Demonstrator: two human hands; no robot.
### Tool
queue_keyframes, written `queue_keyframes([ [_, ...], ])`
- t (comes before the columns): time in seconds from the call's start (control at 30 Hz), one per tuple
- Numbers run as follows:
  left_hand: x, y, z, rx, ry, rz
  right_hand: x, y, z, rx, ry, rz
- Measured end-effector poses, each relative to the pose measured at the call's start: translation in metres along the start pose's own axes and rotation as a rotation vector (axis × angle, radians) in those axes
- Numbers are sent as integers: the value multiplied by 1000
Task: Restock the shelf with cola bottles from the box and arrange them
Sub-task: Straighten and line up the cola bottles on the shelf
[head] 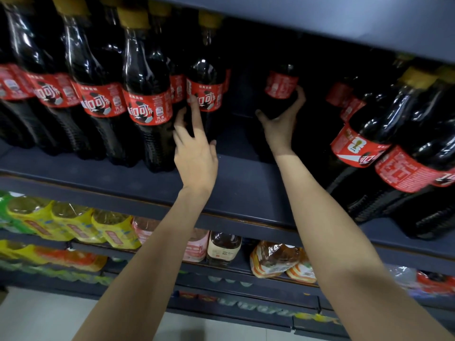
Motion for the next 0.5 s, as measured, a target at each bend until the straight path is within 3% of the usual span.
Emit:
queue_keyframes([
  [0.13, -1, -2, 0, -5, 1, -3, 9, 20, 19, 229, -35, -66],
  [0.3, -1, -2, 0, 3, 2, 2, 15, 34, 32, 368, 35, -71],
  [0.37, -1, -3, 1, 1, 6, -5, 14, 37, 37, 369, 17, -12],
  [0.5, 0, -1, 0, 5, 6, -5, 10, 32, 36, 176, -56, 210],
])
Point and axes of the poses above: each hand's wrist, its own z-axis away from the middle knuckle, its own y-axis out of the palm, x = y × z, the point moved 6 cm from there along -z, towards the middle knuckle, and after that the axes turned 12 degrees about -x, right-handed, at the moved point
